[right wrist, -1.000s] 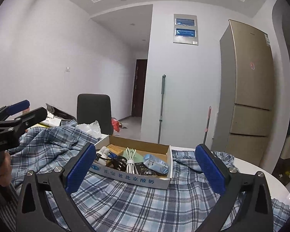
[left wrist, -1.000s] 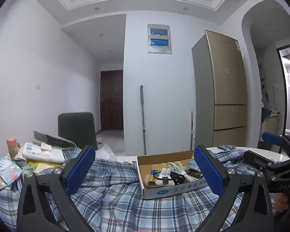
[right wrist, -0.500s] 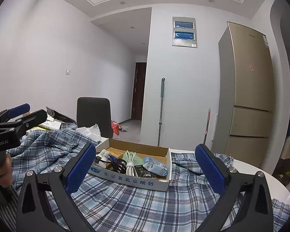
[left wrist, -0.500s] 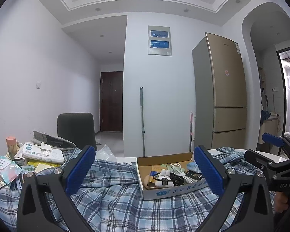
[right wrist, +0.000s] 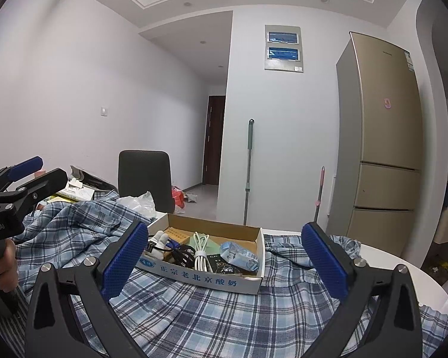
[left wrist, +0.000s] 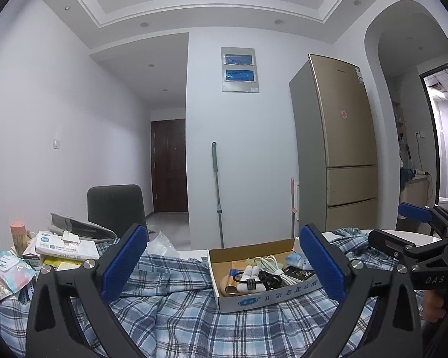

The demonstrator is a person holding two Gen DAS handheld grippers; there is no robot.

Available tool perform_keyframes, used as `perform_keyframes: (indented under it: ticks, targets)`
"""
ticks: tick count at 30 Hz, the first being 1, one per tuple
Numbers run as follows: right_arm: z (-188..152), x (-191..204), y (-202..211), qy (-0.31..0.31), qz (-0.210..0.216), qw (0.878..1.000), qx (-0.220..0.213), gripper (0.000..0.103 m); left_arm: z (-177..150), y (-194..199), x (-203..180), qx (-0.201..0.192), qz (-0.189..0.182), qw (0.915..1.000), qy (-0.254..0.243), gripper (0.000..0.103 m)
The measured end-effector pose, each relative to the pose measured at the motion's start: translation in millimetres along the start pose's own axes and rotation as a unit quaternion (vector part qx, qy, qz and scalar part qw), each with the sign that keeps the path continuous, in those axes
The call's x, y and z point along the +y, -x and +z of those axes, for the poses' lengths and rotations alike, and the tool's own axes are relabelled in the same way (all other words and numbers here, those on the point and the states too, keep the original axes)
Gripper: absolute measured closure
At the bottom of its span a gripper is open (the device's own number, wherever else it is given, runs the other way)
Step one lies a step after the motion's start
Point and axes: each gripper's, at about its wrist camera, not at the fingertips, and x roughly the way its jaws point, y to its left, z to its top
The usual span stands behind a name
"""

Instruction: Organize soft objects

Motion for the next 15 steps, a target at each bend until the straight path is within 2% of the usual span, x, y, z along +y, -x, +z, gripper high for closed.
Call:
perform_keyframes:
  ticks: [15]
  targets:
    - [0.1, -0.1, 0.0, -0.007, -0.002, 1.0, 0.003, 0.001, -2.2, -3.0, -2.1, -0.006, -0.002, 1.0, 0.0, 0.0]
